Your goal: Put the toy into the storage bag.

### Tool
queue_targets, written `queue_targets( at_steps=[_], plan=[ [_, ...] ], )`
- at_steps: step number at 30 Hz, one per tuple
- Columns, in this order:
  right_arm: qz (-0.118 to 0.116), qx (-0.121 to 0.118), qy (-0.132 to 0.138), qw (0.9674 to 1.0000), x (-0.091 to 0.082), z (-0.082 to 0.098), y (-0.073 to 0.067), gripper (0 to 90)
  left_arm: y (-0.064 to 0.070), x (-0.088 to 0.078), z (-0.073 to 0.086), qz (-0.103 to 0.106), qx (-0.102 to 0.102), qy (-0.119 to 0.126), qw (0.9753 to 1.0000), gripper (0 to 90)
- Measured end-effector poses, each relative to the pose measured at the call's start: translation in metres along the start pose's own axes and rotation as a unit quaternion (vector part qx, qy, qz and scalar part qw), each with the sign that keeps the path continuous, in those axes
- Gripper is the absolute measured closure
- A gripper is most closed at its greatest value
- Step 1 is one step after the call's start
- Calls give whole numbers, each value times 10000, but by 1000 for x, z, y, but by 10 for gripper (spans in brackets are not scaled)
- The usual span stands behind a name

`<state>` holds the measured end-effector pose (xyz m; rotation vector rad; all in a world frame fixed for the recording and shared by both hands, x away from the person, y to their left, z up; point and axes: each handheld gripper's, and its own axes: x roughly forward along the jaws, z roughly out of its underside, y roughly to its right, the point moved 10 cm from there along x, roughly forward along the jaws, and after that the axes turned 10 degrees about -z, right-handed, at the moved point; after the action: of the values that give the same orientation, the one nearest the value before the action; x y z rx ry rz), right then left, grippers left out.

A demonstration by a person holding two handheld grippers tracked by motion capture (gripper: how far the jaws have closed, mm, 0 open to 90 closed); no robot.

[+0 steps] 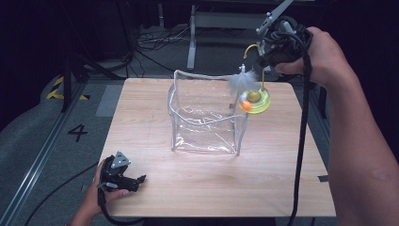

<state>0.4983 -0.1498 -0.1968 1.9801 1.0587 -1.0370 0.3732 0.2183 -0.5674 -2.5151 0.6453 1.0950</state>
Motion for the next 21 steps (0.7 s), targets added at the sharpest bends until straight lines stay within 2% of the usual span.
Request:
queue_targets(
  at_steps=[7, 10, 21],
  plan=[
    [-38, -97, 1, 9999, 3, -15, -5, 881, -1, 0, 0, -17, 26, 18, 10000, 4],
    [-107, -120, 81, 9998, 4, -23, -9, 881, -1, 0, 0, -17, 26, 19, 10000, 4],
    [-146, -256, -116, 9995, 27, -41, -15, 881, -1, 0, 0, -9, 34, 21, 10000, 4]
  ],
)
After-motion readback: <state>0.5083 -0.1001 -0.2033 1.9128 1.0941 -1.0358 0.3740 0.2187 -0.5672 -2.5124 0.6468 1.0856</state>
